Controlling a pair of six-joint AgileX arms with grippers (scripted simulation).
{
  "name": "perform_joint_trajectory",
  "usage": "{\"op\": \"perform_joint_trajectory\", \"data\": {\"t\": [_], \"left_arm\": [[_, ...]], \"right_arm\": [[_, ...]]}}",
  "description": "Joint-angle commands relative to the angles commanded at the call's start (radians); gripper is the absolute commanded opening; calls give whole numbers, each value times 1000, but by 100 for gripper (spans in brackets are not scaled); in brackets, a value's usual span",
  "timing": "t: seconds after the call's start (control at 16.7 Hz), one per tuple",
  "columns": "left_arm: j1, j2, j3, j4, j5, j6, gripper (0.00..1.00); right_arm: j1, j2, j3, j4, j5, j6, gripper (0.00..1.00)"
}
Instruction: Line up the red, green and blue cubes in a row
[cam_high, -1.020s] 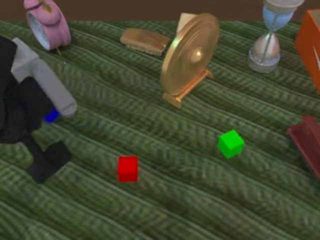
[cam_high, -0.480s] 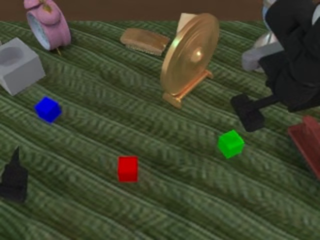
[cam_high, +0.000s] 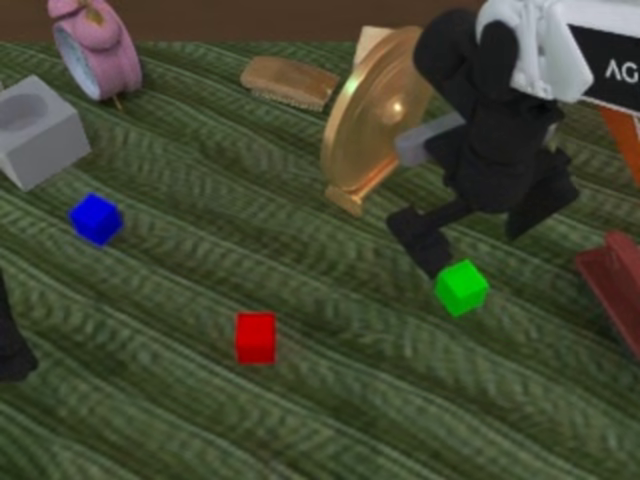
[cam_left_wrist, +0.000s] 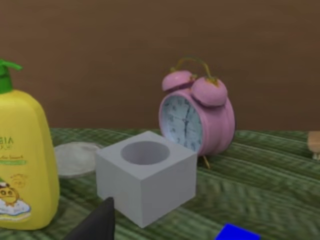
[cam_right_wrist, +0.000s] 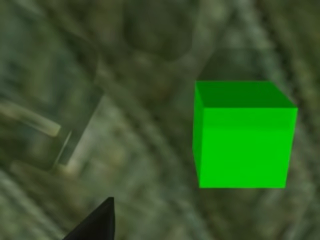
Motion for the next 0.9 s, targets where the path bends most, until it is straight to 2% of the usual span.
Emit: {"op": "perform_joint_trajectory", "data": {"t": [0.42, 0.9], "left_arm": [[1, -5, -2, 4, 0, -3, 100], [1, -5, -2, 4, 0, -3, 100]], "right_arm": [[-2, 9, -11, 17, 0, -1, 100], [3, 105, -163, 267, 1, 3, 100]]}}
